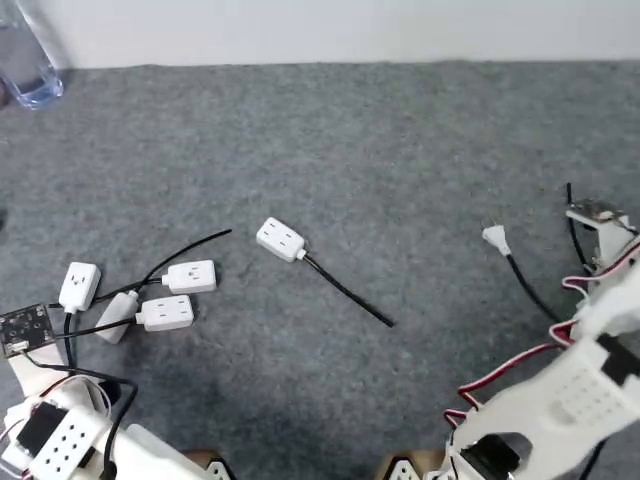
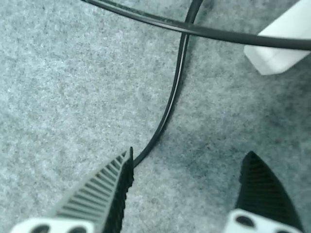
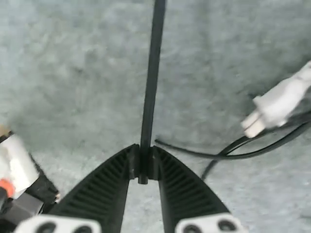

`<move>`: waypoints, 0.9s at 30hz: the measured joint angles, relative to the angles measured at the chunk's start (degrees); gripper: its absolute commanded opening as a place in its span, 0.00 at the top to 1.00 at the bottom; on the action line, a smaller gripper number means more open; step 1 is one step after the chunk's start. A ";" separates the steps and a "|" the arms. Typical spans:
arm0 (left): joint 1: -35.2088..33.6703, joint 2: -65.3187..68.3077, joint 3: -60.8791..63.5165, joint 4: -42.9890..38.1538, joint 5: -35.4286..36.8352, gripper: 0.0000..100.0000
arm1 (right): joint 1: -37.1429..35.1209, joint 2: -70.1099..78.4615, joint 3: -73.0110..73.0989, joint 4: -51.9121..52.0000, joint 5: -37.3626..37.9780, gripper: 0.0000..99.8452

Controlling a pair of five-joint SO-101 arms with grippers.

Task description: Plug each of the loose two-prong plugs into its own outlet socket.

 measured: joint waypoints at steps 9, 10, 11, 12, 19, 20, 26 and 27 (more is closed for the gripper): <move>0.00 0.00 0.00 0.00 0.00 0.67 | -4.40 -24.26 25.05 0.00 1.49 0.99; 0.00 0.00 0.00 0.00 0.00 0.67 | -4.75 -26.99 27.43 0.00 1.58 0.99; 0.00 0.00 0.00 0.00 0.00 0.67 | -5.01 -29.45 29.71 0.00 1.58 0.99; 0.00 0.00 0.00 0.00 0.00 0.67 | -5.19 -31.56 31.91 -0.18 1.58 0.99; 0.00 0.00 0.00 0.00 0.00 0.67 | -2.90 -35.87 47.38 -9.49 5.19 0.99; 0.00 0.00 0.00 0.00 0.00 0.67 | -1.67 -35.87 47.56 -11.25 5.89 0.99; 0.00 0.00 0.00 0.00 0.00 0.67 | 6.68 -36.04 47.56 -19.87 12.31 0.99; 0.00 0.00 0.00 0.00 0.00 0.67 | 8.00 -36.04 47.56 -21.71 13.01 0.99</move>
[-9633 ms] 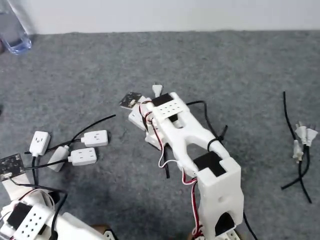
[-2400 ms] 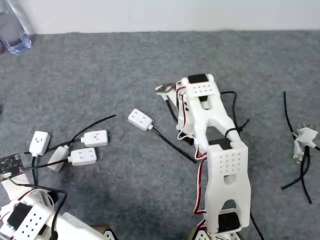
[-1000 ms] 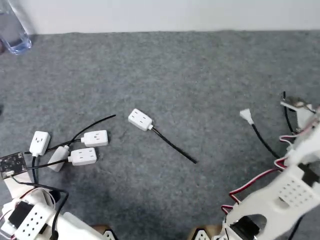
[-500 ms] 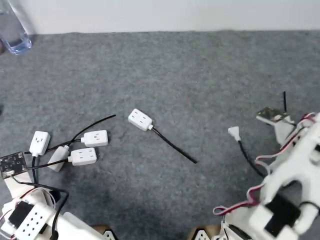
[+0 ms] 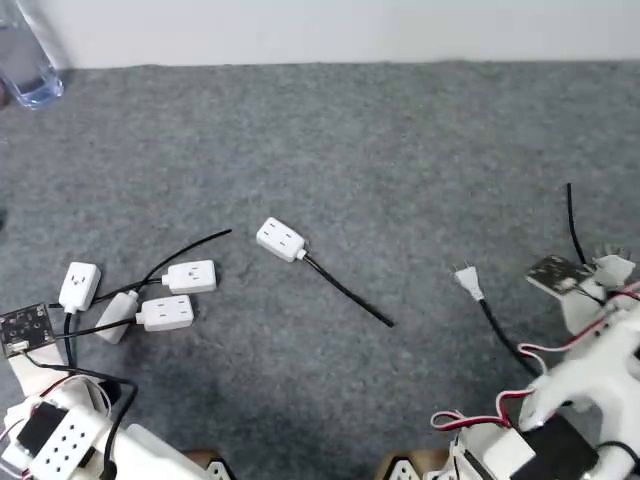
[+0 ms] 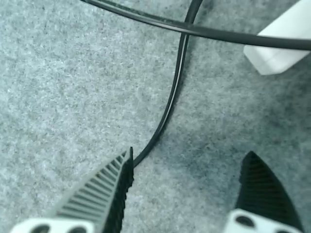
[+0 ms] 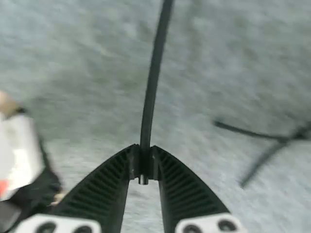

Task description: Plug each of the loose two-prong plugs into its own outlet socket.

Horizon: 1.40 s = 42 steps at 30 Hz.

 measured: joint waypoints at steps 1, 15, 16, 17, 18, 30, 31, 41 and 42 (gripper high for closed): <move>0.00 0.00 0.00 0.00 0.00 0.67 | 1.23 0.00 0.00 -2.20 0.53 0.99; 0.00 0.00 0.00 0.00 0.00 0.67 | 9.14 8.88 1.23 -18.02 4.84 0.99; 0.00 0.00 0.00 0.00 0.00 0.67 | 8.62 9.85 1.23 -18.55 4.13 0.99; 0.00 0.00 0.00 0.00 0.00 0.67 | 7.91 10.11 1.32 -18.81 3.25 0.99; 0.00 0.00 0.00 0.00 0.00 0.67 | 6.95 10.11 1.32 -18.81 2.37 0.99; 0.00 0.00 0.00 0.00 0.00 0.67 | 2.90 9.32 1.23 -18.46 -1.23 0.60; 0.00 0.00 0.00 0.00 0.00 0.67 | 3.60 8.44 1.23 -18.46 -1.23 0.57; 5.01 0.00 0.00 0.00 0.00 0.67 | 2.29 -7.82 1.23 -9.14 -2.02 0.54; 6.95 0.00 0.00 0.00 0.00 0.67 | 0.70 -10.29 1.23 -7.03 -3.25 0.54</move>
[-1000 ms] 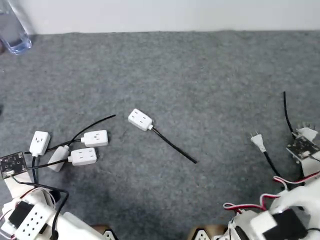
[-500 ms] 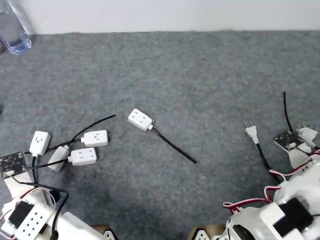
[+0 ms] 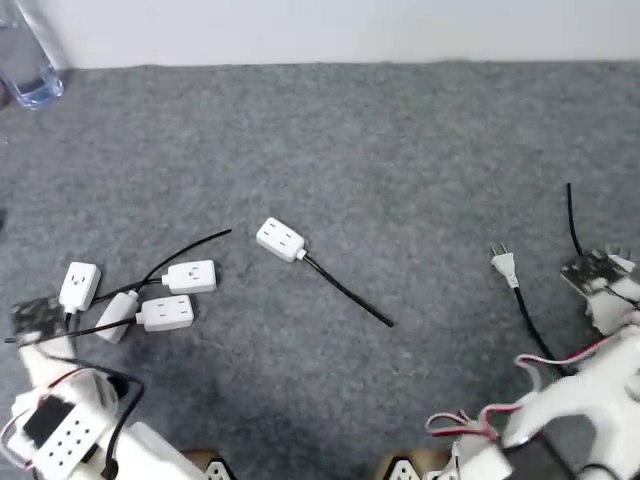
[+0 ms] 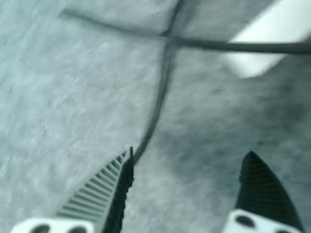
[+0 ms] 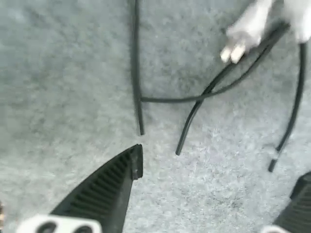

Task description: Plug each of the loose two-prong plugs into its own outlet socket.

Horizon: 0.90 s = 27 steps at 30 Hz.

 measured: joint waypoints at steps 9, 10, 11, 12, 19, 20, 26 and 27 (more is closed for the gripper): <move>9.85 0.00 -14.51 2.37 11.08 0.67 | -21.45 -17.93 0.00 7.30 -27.60 0.58; 10.73 0.00 -18.55 4.40 14.15 0.67 | -24.18 -18.46 0.00 7.30 -32.26 0.61; 12.13 0.09 -23.03 6.95 16.97 0.67 | -26.90 -18.73 0.18 7.21 -36.84 0.64; 14.15 0.09 -27.69 9.67 19.60 0.67 | -29.54 -18.90 0.88 6.42 -41.14 0.66; 38.51 8.09 -53.80 25.58 31.82 0.66 | -36.31 -18.29 17.14 -11.08 -56.79 0.70; 40.88 11.52 -56.62 26.55 32.88 0.66 | -36.31 -17.67 19.60 -13.63 -57.58 0.70; 44.66 42.20 -74.81 34.11 35.69 0.66 | -36.04 -14.33 31.56 -27.16 -59.60 0.70; 44.92 47.91 -77.89 35.96 36.75 0.66 | -35.60 -13.98 31.74 -28.13 -59.60 0.70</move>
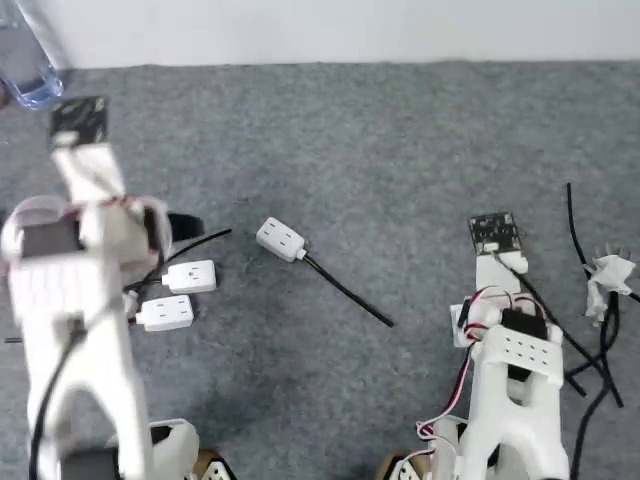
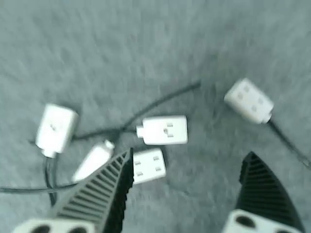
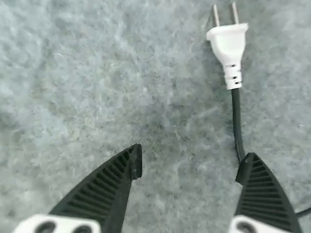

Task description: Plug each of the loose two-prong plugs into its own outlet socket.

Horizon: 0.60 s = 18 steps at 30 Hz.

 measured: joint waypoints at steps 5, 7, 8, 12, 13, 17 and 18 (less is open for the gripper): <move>3.52 23.65 -11.43 3.60 6.77 0.66 | 0.62 0.35 0.26 -1.58 0.00 0.70; 6.42 27.16 -13.10 3.60 8.97 0.66 | 0.79 0.44 0.26 -1.76 0.00 0.70; 8.18 27.43 -13.45 3.60 10.37 0.66 | 0.79 0.53 0.62 -2.20 0.00 0.70; 15.82 27.52 -14.42 0.09 13.19 0.66 | 0.70 0.62 2.29 -4.92 0.00 0.70; 17.67 27.52 -14.42 -0.79 13.36 0.66 | 0.79 0.62 2.29 -5.27 0.00 0.70; 22.68 27.96 -14.42 -5.27 13.71 0.66 | 0.70 0.62 2.37 -5.89 0.00 0.70; 23.38 28.66 -14.42 -6.51 13.71 0.66 | 0.70 0.62 2.37 -5.89 0.00 0.70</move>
